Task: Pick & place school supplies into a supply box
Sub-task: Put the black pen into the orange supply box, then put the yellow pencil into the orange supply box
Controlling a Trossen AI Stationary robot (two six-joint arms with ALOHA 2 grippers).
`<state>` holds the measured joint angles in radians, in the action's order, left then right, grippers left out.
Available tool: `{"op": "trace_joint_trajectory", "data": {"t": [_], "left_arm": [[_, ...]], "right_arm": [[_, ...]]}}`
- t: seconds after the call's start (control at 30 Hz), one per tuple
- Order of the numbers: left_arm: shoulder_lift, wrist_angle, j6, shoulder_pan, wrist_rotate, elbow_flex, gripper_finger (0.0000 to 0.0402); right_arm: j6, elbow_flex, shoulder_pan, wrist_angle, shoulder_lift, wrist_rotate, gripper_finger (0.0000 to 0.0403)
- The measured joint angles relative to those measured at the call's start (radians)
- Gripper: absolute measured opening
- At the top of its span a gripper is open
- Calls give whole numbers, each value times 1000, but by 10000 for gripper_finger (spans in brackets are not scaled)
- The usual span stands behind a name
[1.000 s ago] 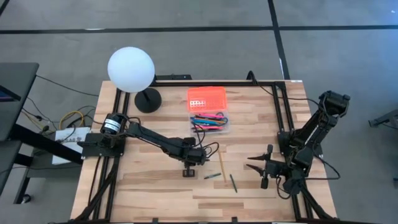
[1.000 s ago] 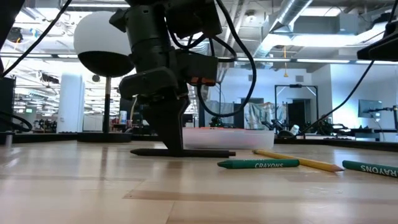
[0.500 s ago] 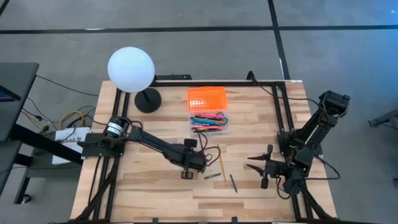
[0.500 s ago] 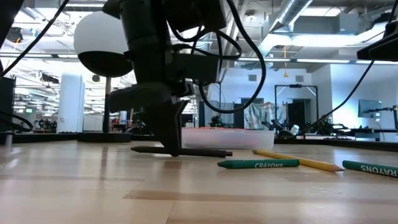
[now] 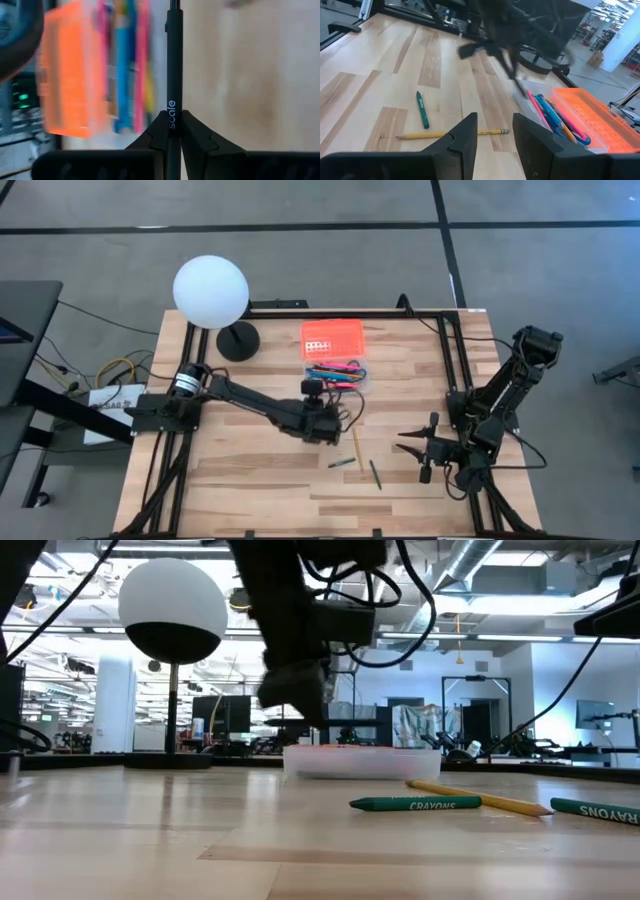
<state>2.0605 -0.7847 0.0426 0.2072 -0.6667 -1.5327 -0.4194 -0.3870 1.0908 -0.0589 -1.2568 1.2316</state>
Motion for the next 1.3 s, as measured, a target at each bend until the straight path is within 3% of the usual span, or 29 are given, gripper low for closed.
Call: {"op": "trace_joint_trajectory", "data": {"t": [0.23, 0.47, 0.63, 0.97, 1.3], "left_arm": [[2, 111, -70, -122, -34, -1, 20], [3, 257, -134, -231, 134, -1, 21], [3, 251, -131, -266, 154, 0, 47], [2, 239, -147, -236, 83, 0, 130], [-113, 54, -59, -38, 55, 1, 140]], "right_arm": [[0, 0, 0, 0, 0, 0, 118], [0, 0, 0, 0, 0, 0, 118], [0, 0, 0, 0, 0, 0, 118], [-34, 0, 0, 6, 0, 0, 118], [-86, 0, -73, 2, -28, -46, 118]]}}
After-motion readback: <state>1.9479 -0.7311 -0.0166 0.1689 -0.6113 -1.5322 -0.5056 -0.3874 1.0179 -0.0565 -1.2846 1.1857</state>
